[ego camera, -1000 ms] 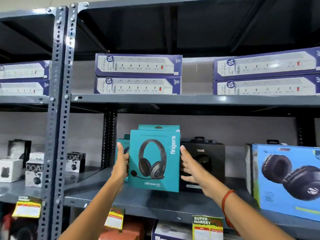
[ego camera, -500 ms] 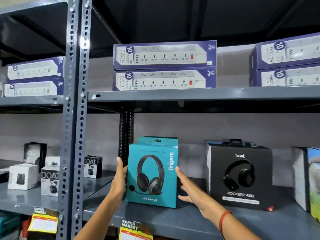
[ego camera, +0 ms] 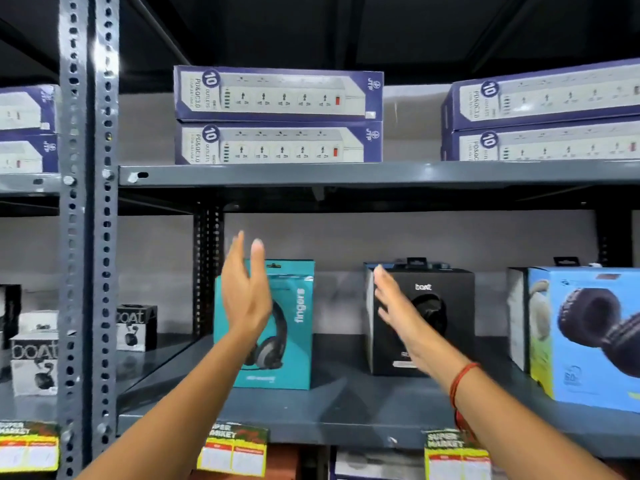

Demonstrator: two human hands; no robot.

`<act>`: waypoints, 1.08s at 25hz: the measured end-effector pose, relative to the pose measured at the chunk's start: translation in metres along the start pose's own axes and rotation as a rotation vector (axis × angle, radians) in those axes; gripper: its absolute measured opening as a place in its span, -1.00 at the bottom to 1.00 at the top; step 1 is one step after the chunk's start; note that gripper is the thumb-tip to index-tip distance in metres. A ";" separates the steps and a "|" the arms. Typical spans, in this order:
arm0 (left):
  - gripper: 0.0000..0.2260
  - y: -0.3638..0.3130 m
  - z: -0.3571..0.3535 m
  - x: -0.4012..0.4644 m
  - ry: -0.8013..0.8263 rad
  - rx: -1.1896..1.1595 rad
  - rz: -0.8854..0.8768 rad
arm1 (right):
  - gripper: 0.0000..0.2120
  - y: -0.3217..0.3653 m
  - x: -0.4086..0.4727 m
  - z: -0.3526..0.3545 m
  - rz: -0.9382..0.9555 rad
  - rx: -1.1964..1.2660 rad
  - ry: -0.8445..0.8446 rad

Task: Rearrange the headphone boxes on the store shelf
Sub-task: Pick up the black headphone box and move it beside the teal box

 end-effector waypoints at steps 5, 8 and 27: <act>-0.52 -0.021 -0.117 -0.039 0.232 -0.172 0.165 | -0.12 -0.009 -0.014 0.103 0.017 0.018 -0.237; -0.43 0.012 -0.153 -0.077 0.301 -0.202 0.439 | -0.10 -0.048 -0.024 0.139 -0.065 0.020 -0.270; -0.22 0.048 -0.179 -0.106 0.535 -0.098 0.815 | 0.07 -0.104 -0.014 0.182 -0.308 0.018 -0.113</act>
Point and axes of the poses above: each hand's wrist, its own x-axis towards the middle knuckle, its own z-axis out of the back of the hand, y = z × x, the point moved 4 cm from there along x, towards the middle knuckle, and after that the axes turned 14 degrees about -x, right-handed, at the moved point
